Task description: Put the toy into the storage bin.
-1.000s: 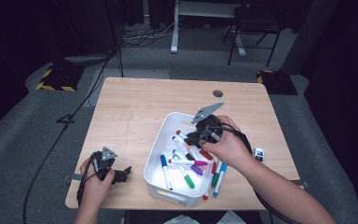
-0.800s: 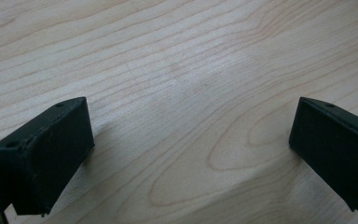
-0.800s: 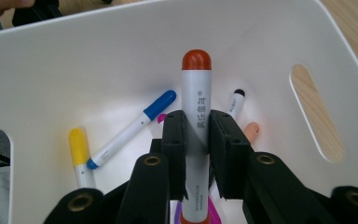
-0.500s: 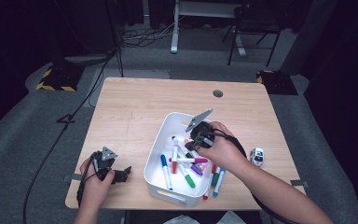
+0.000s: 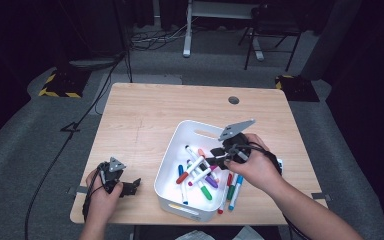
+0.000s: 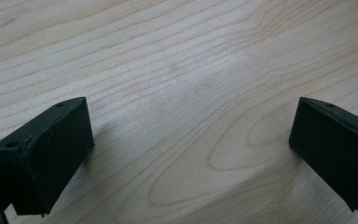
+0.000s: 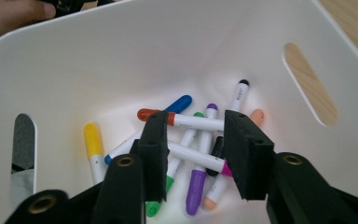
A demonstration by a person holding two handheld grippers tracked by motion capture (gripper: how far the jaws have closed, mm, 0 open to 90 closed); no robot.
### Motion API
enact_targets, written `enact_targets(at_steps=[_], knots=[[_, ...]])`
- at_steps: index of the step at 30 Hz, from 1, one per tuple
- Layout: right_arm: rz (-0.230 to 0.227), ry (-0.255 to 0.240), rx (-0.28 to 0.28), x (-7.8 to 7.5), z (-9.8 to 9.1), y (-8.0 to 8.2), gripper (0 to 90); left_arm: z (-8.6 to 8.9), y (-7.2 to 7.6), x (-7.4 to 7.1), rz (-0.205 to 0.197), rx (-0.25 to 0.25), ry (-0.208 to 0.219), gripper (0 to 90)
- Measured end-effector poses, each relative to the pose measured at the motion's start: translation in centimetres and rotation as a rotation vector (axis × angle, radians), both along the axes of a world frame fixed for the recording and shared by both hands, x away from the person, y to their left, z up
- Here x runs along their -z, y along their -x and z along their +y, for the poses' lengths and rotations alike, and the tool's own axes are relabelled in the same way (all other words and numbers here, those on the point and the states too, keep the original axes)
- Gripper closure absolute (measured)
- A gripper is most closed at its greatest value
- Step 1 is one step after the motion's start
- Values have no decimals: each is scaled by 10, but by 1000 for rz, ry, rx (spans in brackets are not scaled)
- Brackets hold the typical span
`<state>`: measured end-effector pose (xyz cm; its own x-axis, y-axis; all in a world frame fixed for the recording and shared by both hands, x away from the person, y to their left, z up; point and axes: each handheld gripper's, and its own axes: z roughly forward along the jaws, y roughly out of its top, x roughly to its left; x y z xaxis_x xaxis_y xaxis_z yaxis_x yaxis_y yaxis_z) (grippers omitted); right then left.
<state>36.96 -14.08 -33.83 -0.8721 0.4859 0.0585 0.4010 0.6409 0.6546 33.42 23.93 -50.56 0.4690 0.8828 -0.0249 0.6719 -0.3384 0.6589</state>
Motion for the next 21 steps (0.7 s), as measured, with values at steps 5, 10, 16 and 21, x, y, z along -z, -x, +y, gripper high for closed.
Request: enact_targets(at_steps=[5, 10, 16, 21], knots=[[-24, -14, 47, -6, -28, 10, 506, 0, 0, 0, 1, 0, 1, 0], [-33, -24, 95, 0, -54, 21, 469, -1, 0, 0, 1, -3, 7, 0], [-11, -13, 160, 20, -79, 25, 413, -1, -1, 0, -1, -8, 3, 0], [20, 4, 194, 53, -88, 25, 365, -1, -1, 0, -1, -8, 3, 0]])
